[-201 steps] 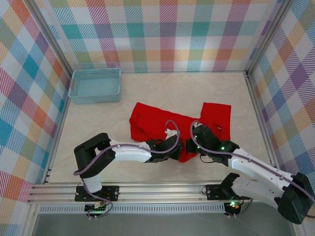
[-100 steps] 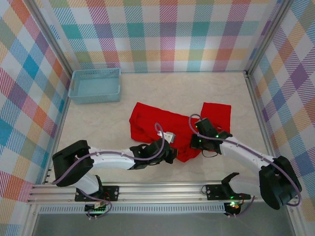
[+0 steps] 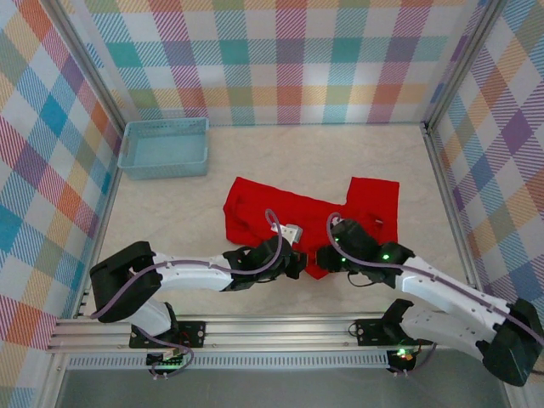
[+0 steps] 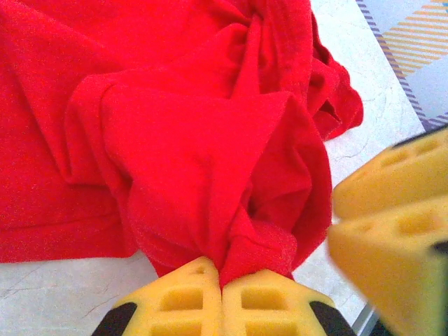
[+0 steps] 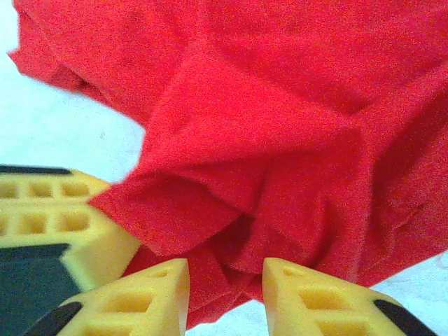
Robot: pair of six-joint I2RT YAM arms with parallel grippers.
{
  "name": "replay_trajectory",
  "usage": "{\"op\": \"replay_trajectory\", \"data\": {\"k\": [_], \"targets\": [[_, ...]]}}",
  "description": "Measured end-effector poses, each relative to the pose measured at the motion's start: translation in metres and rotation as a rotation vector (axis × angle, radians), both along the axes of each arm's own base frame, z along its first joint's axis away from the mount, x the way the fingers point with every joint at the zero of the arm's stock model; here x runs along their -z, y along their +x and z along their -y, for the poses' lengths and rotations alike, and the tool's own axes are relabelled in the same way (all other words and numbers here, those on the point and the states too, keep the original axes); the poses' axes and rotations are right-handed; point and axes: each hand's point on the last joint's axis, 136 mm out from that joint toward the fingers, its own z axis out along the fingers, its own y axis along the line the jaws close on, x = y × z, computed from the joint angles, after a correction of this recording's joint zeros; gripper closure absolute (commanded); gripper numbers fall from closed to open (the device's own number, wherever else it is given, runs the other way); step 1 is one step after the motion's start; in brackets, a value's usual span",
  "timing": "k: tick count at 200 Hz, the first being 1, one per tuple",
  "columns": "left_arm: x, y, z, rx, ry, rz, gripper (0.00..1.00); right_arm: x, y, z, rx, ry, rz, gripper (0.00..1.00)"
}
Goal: Fold the inside-out t-shirt
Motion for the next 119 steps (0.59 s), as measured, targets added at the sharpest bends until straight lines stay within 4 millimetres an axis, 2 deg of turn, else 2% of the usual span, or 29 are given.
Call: {"op": "replay_trajectory", "data": {"k": [28,88,119], "targets": [[0.000,0.000,0.000,-0.001,-0.001,-0.002,1.00,0.024,0.000,0.006,0.039,-0.073,-0.051,0.64],[-0.001,-0.001,0.001,-0.004,-0.016,-0.015,1.00,0.046,0.010,0.003,0.068,-0.126,-0.077,0.66],[-0.001,-0.001,0.001,-0.007,-0.018,-0.018,1.00,0.051,0.012,0.002,0.080,-0.134,-0.087,0.86]]}}
